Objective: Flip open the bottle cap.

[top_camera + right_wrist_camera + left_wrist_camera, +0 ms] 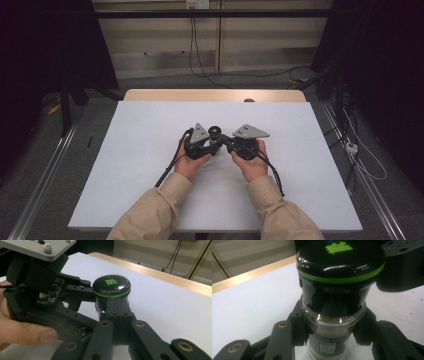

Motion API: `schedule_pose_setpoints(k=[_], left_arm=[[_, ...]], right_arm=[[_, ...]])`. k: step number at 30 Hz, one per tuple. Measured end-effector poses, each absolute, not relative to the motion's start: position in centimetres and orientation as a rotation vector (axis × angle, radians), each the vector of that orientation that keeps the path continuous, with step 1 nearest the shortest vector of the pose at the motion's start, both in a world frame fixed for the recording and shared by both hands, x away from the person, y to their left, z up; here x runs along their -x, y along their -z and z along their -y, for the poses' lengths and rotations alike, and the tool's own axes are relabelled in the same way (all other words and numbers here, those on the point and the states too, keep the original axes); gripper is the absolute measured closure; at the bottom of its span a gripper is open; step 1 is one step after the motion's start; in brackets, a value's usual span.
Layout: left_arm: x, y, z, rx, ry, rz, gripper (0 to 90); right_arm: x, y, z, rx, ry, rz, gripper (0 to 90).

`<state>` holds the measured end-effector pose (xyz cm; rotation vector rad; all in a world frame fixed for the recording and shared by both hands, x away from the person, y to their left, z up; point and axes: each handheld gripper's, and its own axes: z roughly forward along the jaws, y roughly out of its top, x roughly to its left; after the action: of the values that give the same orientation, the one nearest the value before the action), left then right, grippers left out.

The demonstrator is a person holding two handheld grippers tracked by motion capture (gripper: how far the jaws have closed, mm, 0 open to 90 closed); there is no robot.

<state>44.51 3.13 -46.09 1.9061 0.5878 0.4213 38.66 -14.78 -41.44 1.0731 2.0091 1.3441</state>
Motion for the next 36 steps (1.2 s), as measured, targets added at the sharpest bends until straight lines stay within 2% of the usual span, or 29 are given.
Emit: schedule_pose_setpoints(k=[36], left_arm=[[-44.5, 46.07, -3.16, -1.91, -0.415, -0.589, 53.5]], right_arm=[[-38.66, 40.98, 14.52, -1.064, -1.356, -2.001, 90.0]])
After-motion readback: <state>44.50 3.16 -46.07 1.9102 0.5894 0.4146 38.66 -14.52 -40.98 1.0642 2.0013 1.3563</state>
